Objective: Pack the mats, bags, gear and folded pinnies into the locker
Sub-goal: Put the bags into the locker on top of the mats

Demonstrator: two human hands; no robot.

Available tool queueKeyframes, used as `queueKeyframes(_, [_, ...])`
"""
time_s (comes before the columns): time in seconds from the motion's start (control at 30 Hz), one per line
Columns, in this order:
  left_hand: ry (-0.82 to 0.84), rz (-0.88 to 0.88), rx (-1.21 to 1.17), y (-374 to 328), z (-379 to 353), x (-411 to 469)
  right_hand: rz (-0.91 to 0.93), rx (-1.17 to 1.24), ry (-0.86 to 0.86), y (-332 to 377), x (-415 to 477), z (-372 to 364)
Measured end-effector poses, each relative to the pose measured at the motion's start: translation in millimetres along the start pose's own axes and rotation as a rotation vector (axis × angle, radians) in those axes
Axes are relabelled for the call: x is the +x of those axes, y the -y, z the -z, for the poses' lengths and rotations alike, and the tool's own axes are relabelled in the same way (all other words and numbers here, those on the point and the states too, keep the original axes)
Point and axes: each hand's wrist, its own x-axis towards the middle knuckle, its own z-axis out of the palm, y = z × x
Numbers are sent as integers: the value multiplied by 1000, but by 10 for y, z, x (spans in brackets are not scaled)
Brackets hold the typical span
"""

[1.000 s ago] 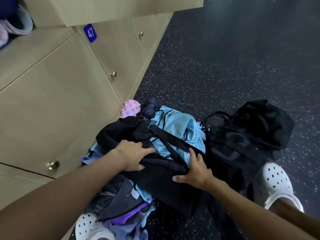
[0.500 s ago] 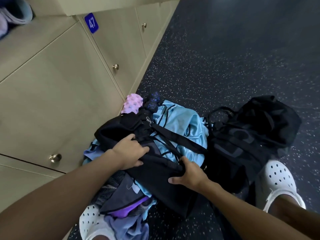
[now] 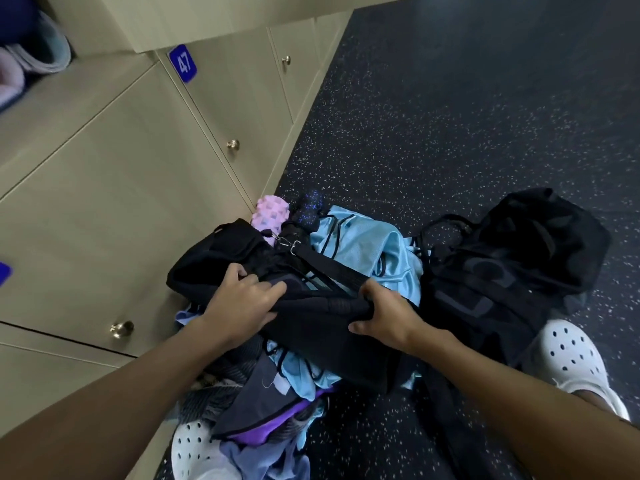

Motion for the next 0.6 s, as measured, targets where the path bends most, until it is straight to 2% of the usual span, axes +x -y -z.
queueKeyframes(0.17, [-38,128,-135,69,132,73,200,-208,-214,319,155,397])
queueKeyframes(0.27, [81,212,-260,117,273,221,287,-242,-255,396,206,558])
queueKeyframes(0.33, [194,224,-295,134,317,316,326,-307,-203,380,198,542])
queueKeyframes(0.47, [528,136,-292,102,228,372,417,-432,-80,201,99,300])
queueKeyframes(0.53, [597,124,-302,56,117,367,403,-457,0,68,52,191])
queueKeyframes(0.6, [586,116,-289,4,32,365,346,-462,87,-16,7,126])
